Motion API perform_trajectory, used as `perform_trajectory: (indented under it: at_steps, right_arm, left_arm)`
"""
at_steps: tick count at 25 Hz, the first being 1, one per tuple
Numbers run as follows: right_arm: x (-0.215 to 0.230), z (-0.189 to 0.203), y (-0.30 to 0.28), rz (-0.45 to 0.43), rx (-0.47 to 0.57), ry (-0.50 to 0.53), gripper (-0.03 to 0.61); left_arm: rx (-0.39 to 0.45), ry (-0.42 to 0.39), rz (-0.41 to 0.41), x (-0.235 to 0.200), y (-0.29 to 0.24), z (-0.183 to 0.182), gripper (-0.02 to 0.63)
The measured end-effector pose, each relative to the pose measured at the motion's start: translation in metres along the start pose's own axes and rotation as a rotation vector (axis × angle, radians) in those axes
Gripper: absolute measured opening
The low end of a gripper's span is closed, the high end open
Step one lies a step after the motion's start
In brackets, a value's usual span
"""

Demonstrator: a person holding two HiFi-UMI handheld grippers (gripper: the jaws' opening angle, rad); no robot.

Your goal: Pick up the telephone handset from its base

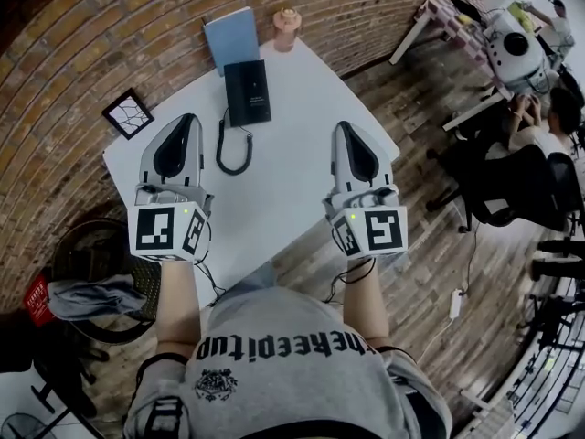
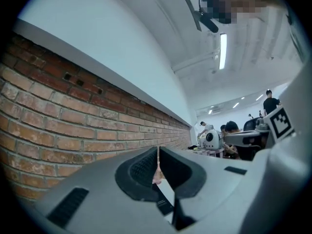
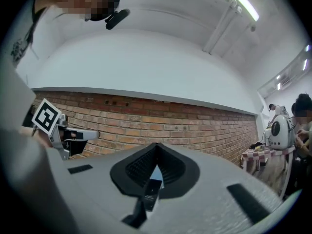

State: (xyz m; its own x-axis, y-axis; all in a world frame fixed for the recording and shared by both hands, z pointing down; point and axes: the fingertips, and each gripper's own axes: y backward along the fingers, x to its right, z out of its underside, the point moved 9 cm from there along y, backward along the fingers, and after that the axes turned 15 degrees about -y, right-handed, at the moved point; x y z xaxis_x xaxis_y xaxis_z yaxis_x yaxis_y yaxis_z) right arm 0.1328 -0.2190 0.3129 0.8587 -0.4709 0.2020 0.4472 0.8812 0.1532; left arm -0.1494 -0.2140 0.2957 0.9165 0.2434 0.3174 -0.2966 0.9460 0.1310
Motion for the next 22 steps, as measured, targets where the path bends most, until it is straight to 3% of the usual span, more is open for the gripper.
perform_trajectory:
  at_steps: [18,22]
  right_arm:
    - [0.013,0.058,-0.069,0.007,-0.189,-0.031,0.003]
    - [0.016,0.065,-0.077,0.013,-0.217,-0.026,0.003]
  left_arm:
    - [-0.330,0.185,0.230,-0.003,-0.088,0.146,0.015]
    - [-0.394,0.281,0.251,-0.010,-0.107,0.179,0.015]
